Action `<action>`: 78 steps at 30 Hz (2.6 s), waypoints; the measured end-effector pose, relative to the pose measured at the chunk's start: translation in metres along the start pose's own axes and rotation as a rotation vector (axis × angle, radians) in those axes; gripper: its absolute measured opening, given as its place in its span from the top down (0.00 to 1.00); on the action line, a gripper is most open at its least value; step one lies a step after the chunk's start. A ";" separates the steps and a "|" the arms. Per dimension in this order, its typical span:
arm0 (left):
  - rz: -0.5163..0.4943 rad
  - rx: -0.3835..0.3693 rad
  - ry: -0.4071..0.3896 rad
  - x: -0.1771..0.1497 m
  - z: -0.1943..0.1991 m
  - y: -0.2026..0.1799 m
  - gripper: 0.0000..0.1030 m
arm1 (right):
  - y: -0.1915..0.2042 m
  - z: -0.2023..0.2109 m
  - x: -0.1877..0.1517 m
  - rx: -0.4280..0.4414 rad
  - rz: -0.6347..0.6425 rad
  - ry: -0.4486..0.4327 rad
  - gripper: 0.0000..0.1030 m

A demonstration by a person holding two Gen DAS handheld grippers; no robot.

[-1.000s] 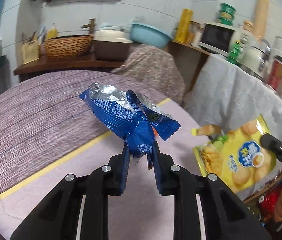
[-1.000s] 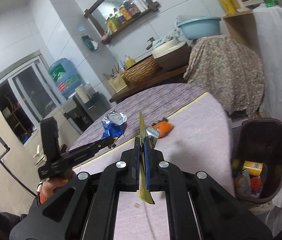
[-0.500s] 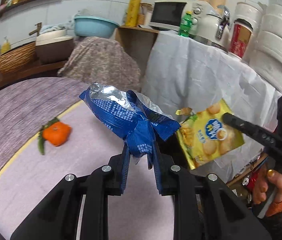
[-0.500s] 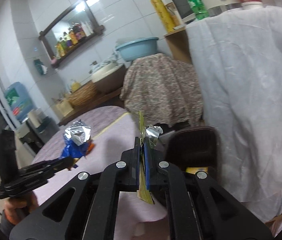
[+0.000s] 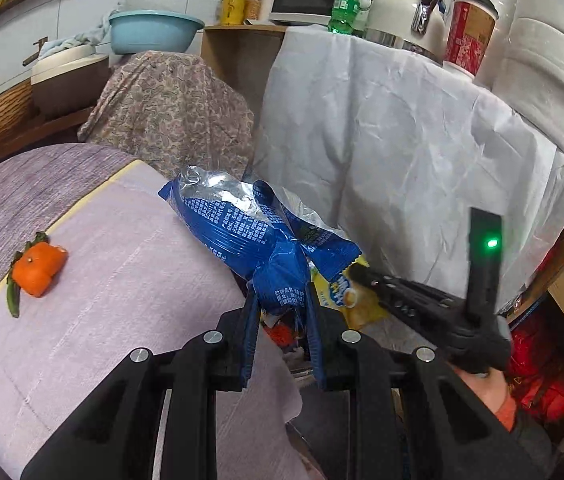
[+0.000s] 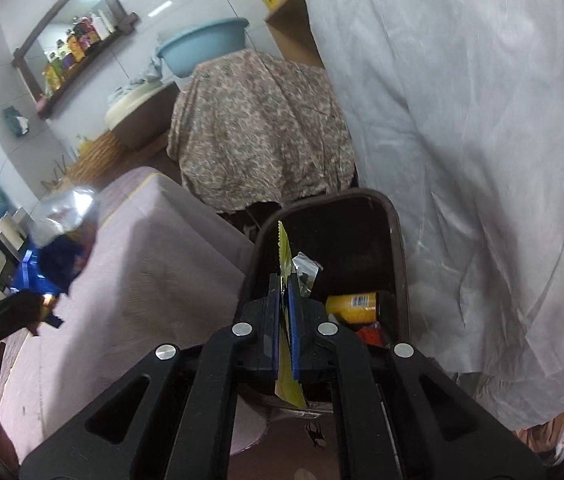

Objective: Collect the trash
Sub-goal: 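Drop blue bag into bin with left tool while right tool drops yellow bag, then grasp the orange with right tool while left tool grasps green leafy vegetable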

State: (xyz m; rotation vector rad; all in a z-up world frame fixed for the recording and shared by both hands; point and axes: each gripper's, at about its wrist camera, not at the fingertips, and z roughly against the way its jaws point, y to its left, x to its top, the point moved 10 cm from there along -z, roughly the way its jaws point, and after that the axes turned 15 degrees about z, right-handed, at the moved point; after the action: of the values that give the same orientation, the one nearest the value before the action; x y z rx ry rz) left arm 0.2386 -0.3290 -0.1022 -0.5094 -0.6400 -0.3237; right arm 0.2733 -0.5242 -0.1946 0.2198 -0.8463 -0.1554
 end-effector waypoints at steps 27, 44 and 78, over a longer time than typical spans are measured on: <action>-0.057 -0.007 0.096 -0.002 -0.071 -0.046 0.46 | -0.071 0.028 -0.050 -0.244 -0.023 0.038 0.33; -0.045 0.011 -0.062 0.022 0.006 -0.013 0.11 | 0.010 0.061 0.002 -0.173 0.154 -0.062 0.24; 0.313 0.406 -0.269 0.052 0.123 0.270 0.07 | 0.294 -0.006 0.043 0.264 0.585 0.051 0.14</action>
State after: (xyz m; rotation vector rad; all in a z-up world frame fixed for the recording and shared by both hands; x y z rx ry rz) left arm 0.3360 -0.0446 -0.0789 -0.2557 -0.8494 0.1742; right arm 0.3201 -0.2487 -0.0928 0.2134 -0.8481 0.5095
